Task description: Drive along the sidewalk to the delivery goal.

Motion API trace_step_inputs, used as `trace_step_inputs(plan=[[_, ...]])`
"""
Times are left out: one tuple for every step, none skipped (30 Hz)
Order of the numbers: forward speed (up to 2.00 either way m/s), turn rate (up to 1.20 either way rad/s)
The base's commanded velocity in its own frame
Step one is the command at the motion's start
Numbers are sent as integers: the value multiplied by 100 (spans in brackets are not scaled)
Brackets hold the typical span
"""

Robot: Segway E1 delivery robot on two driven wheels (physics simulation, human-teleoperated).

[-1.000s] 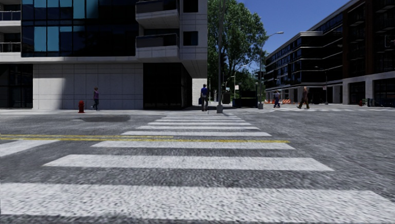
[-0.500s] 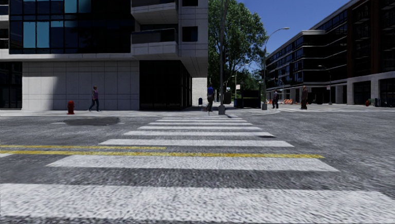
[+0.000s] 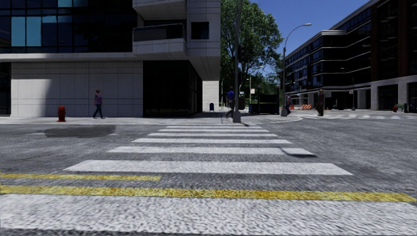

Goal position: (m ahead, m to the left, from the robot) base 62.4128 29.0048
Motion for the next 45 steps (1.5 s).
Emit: trace_step_inputs(plan=[[200, 0], [200, 0], [200, 0], [200, 0], [200, 0], [200, 0], [200, 0], [200, 0], [200, 0], [200, 0], [200, 0], [200, 0], [200, 0], [200, 0], [200, 0], [200, 0], [200, 0], [200, 0], [200, 0], [200, 0], [200, 0], [200, 0], [200, 0], [200, 0], [200, 0], [200, 0], [200, 0], [200, 0], [200, 0], [200, 0], [200, 0], [200, 0], [200, 0], [200, 0], [200, 0], [200, 0], [200, 0], [200, 0], [200, 0], [200, 0], [200, 0], [200, 0], [200, 0], [200, 0], [200, 0]])
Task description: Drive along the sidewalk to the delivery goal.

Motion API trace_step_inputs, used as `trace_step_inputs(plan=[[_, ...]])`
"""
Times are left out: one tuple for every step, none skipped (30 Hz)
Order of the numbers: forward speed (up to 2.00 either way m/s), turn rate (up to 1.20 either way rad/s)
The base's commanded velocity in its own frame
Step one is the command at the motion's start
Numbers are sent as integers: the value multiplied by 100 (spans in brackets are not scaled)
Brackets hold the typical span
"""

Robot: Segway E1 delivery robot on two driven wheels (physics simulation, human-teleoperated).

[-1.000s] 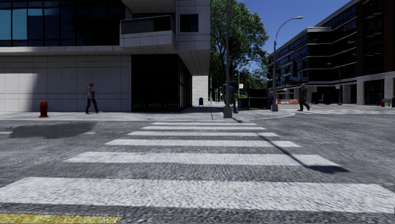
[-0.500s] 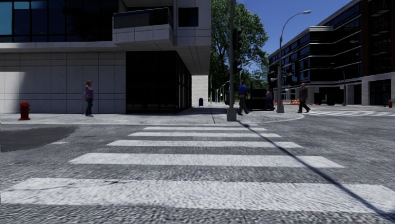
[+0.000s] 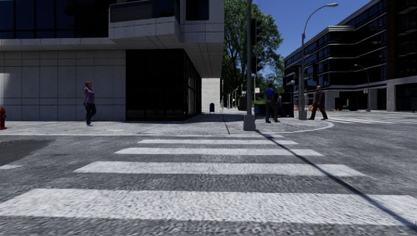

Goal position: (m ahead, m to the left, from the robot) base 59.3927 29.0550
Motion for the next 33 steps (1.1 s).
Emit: trace_step_inputs(plan=[[200, 0], [200, 0], [200, 0], [200, 0], [200, 0], [200, 0], [200, 0], [200, 0], [200, 0], [200, 0], [200, 0], [200, 0], [200, 0], [200, 0], [200, 0], [200, 0], [200, 0], [200, 0], [200, 0], [200, 0], [200, 0], [200, 0], [200, 0], [200, 0], [200, 0], [200, 0], [200, 0], [200, 0], [200, 0], [200, 0], [200, 0], [200, 0], [200, 0]])
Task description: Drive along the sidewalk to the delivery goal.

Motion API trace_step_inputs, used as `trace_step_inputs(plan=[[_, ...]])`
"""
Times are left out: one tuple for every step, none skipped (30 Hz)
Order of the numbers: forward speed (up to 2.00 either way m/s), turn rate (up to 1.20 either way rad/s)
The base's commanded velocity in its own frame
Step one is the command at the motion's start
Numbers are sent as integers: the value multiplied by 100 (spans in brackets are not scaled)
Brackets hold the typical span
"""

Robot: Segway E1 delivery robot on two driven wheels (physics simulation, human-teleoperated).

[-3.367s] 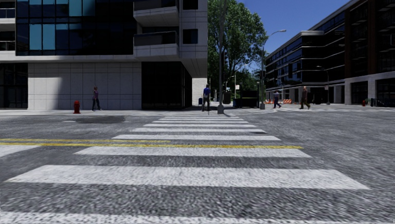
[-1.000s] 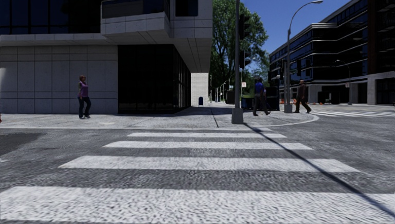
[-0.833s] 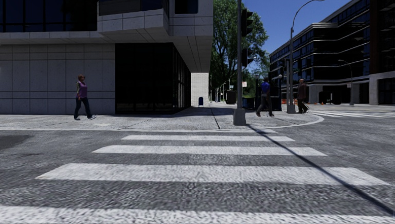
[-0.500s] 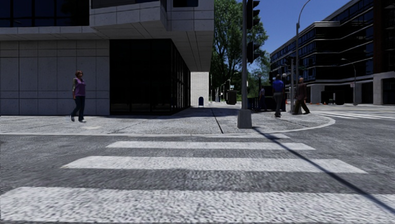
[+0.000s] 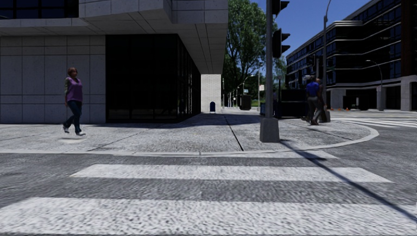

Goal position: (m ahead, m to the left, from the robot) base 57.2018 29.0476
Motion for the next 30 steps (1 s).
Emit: trace_step_inputs(plan=[[200, 0], [200, 0], [200, 0], [200, 0], [200, 0], [200, 0], [200, 0], [200, 0], [200, 0], [200, 0], [200, 0], [200, 0], [200, 0], [200, 0], [200, 0], [200, 0], [200, 0], [200, 0], [200, 0], [200, 0], [200, 0], [200, 0], [200, 0], [200, -3], [200, -53], [200, -76], [200, -76], [200, -101], [200, 0], [200, 0]])
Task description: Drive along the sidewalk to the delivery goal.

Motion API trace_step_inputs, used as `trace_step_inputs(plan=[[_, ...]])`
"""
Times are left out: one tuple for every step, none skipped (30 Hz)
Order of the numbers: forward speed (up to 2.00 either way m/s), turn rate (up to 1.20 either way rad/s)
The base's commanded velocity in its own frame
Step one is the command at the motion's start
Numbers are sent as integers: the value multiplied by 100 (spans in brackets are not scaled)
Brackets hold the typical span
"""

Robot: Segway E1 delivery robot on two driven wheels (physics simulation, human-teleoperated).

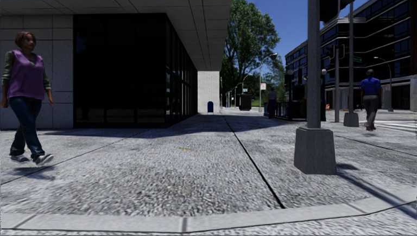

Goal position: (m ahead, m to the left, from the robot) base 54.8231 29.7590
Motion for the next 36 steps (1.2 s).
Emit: trace_step_inputs(plan=[[200, 0], [200, 0], [200, 0], [200, 0], [200, 0], [200, 0], [200, 0], [200, 0], [200, -16], [200, -63], [200, -120], [200, -120], [200, -120], [200, 0], [200, 0], [200, 0], [200, 0], [200, 0], [200, 0], [200, 0], [200, 0], [200, 0], [200, 0], [200, 0], [200, 0], [200, 0], [200, 0], [200, 0], [200, 0], [200, 0], [200, 0], [200, 0], [200, -6], [200, -53], [200, -86], [200, -86]])
